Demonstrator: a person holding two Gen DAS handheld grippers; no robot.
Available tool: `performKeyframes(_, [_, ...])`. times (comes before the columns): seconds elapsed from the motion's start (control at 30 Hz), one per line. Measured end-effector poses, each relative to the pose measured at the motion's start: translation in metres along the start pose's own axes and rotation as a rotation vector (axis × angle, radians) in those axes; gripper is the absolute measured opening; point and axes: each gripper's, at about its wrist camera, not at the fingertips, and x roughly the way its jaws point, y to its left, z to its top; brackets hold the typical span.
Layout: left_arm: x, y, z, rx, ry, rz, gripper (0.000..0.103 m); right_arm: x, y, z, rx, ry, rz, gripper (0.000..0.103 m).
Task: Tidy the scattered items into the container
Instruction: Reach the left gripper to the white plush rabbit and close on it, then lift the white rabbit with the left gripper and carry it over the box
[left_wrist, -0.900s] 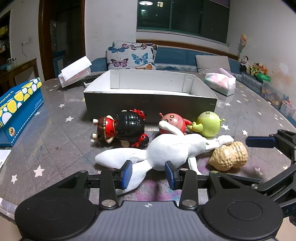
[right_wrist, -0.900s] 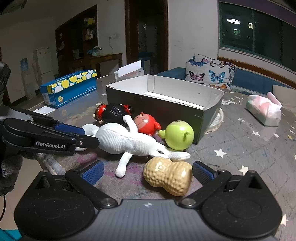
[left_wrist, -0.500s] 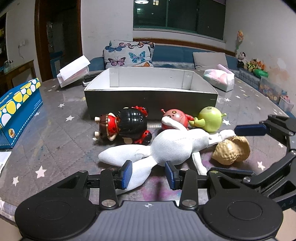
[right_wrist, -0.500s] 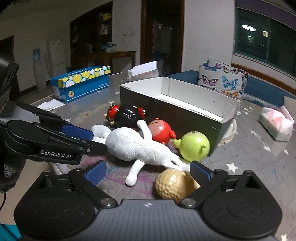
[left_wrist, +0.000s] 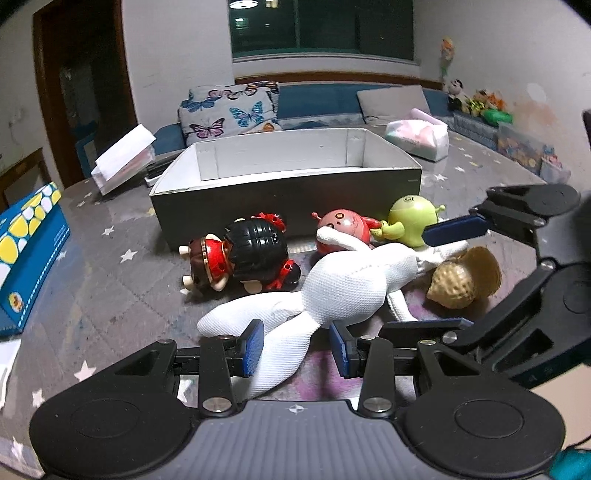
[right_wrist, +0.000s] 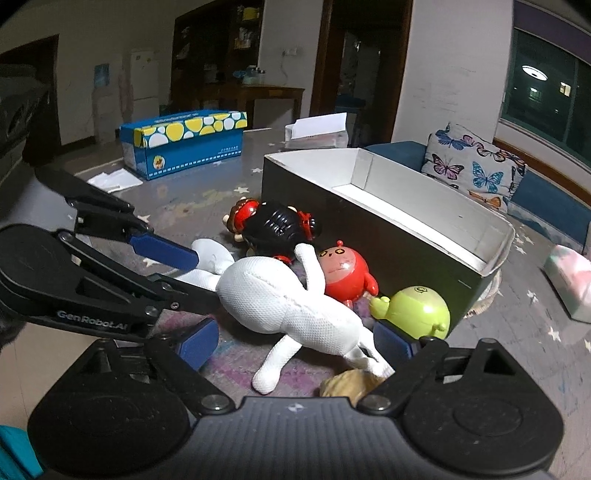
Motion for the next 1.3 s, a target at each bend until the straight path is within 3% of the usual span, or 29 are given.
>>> performKeyframes(0.33, [0.015, 0.006, -0.004, 0.032, 0.051, -0.033, 0.041, 0.015, -0.002, 0.005, -0.024, 0.015, 0.018, 0.085])
performKeyframes(0.53, [0.02, 0.012, -0.001, 0.006, 0.055, -0.057, 0.032, 0.021, -0.003, 0.007, -0.049, 0.021, 0.019, 0.084])
performKeyframes(0.63, [0.02, 0.014, 0.001, 0.005, 0.04, -0.079, 0.023, 0.024, -0.004, 0.009, -0.059, 0.025, 0.021, 0.083])
performKeyframes(0.8, [0.018, 0.02, 0.003, -0.015, 0.02, -0.086, 0.011, 0.029, -0.006, 0.008, -0.052, 0.038, 0.024, 0.07])
performKeyframes(0.87, [0.015, 0.023, 0.004, -0.021, 0.005, -0.09, 0.01, 0.031, -0.009, 0.007, -0.036, 0.045, 0.023, 0.058])
performKeyframes(1.07, [0.004, 0.026, 0.014, -0.031, -0.037, -0.1, 0.009, 0.027, -0.016, 0.007, 0.017, 0.035, 0.022, 0.04])
performKeyframes(1.3, [-0.012, 0.032, 0.038, -0.035, -0.117, -0.127, 0.009, 0.003, -0.027, 0.021, 0.05, -0.031, 0.013, 0.037])
